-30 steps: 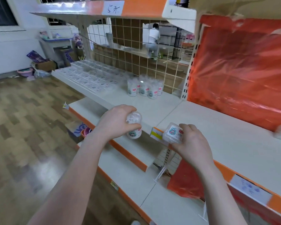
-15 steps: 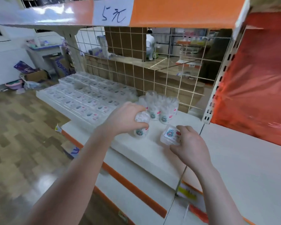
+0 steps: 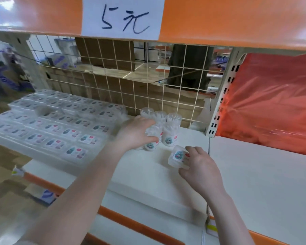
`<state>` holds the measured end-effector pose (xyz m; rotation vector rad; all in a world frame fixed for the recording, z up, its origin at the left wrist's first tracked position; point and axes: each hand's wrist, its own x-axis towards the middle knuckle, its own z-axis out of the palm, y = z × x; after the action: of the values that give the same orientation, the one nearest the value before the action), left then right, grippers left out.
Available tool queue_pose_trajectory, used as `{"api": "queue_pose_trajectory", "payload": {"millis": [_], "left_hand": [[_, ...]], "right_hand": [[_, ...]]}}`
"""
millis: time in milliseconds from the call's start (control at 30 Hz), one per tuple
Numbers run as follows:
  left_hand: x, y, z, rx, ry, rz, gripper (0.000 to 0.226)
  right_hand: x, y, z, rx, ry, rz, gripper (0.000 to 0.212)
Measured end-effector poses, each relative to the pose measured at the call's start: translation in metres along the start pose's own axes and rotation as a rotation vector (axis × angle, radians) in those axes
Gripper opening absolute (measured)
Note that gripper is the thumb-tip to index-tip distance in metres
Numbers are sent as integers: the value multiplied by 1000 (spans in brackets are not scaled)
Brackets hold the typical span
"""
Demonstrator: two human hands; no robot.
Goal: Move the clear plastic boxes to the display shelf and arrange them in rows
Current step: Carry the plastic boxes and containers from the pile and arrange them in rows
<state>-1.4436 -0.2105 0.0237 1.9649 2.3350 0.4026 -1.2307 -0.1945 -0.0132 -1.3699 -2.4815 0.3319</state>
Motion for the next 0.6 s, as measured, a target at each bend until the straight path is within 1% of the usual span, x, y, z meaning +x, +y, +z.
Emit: {"api": "queue_pose_trajectory", "payload": {"millis": [300, 600], "left_hand": [[5, -16, 19, -38, -3, 67, 61], [-1, -22, 32, -25, 101, 156, 52]], "right_hand": [[-6, -13, 9, 1, 8, 82, 62], [-8, -15, 10, -3, 6, 93, 61]]}}
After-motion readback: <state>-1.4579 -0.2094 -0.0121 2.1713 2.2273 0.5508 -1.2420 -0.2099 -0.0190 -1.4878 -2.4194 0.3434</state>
